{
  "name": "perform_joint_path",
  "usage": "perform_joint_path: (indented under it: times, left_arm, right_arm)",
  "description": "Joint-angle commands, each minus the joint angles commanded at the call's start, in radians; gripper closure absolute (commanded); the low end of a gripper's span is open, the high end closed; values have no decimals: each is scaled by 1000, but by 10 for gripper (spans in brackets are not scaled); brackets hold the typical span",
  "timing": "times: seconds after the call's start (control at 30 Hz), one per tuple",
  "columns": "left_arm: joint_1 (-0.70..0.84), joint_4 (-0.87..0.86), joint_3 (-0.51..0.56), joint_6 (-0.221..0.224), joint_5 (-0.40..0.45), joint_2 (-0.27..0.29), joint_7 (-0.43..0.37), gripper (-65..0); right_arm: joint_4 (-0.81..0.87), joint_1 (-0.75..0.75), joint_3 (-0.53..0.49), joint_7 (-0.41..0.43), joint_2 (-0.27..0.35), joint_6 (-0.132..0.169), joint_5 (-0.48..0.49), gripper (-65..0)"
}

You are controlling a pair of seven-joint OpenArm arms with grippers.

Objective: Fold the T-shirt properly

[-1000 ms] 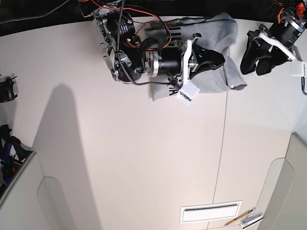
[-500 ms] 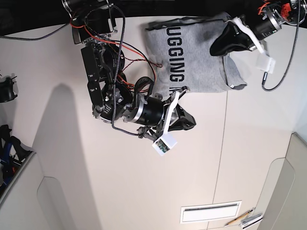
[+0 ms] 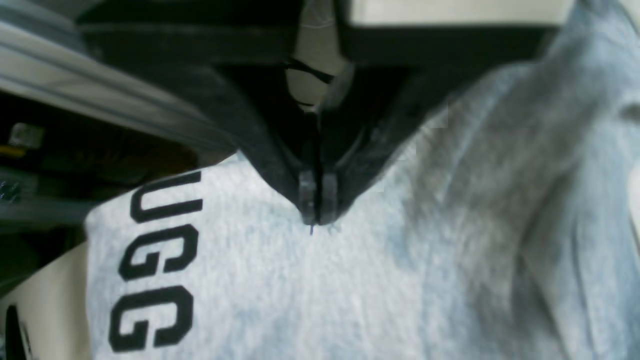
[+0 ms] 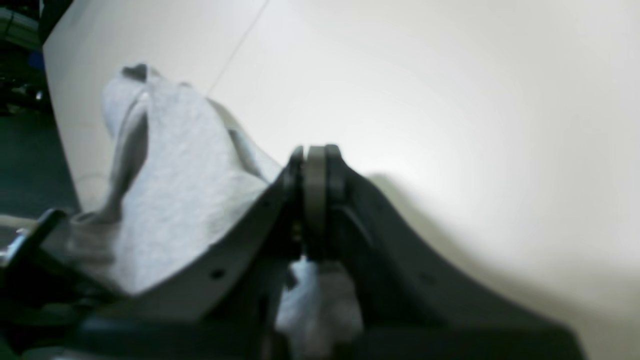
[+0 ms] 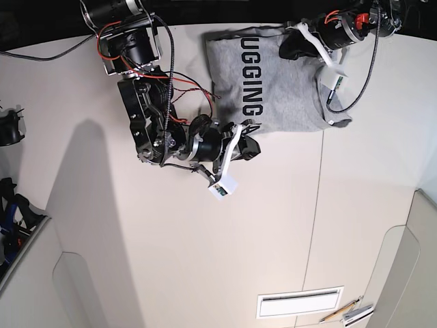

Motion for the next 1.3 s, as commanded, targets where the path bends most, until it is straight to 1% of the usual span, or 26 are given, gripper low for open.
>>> perform_joint_path:
  times: [0.07,0.13,0.2,0.27,0.47,0.63,0.73,0.83,0.9,0.97,1.03,1.1,1.13,1.2,1.3]
  left_arm:
    - [-55,-14,0,0,56,-1,0,0]
    - [-115,-23,0,0,81,-3,0,0]
    - [-174,-30,0,0,108,-3,0,0]
    - [-216,-39,0,0,111,-3,-8,0]
    - [-345,-115,2,0,111,-3,-19,0]
    - [-377,-196,35,0,124,-3,-29,0]
    - [-380,-205,95,0,192,-2,-90,0]
    - [-415,-205,166,0,251,-2,-97,0]
    - [-444,-205,191,15,275,-3,-96,0]
    - [-462,-203,192,22,275,-3,-89,0]
    - [-458,-166,189,22,267,-11,-89,0]
    - [-443,-105,189,25,245,-42,-88,0]
    - [-430,-71,184,33,245,-62,-88,0]
    - [-387,-7,155,36,237,-100,-88,0]
    - [-296,72,68,32,145,-137,-62,0]
  right_arm:
    - [0,-3,0,-43,16,5,58,0]
    - [0,-3,0,-51,42,4,106,0]
    - [1,-3,0,-70,68,4,134,0]
    - [3,-16,0,-100,91,4,165,0]
    - [27,-110,1,-110,144,11,251,0]
    - [143,-214,1,-126,171,11,258,0]
    - [228,-270,1,-134,170,11,262,0]
    - [289,-309,1,-135,171,11,269,0]
    - [304,-316,1,-137,171,11,268,0]
    - [304,-313,12,-137,171,11,267,0]
    - [309,-313,47,-137,171,11,266,0]
    - [324,-313,105,-146,171,11,269,0]
    - [338,-313,137,-164,171,11,275,0]
    - [370,-314,201,-228,171,11,312,0]
    - [410,-314,271,-301,198,11,400,0]
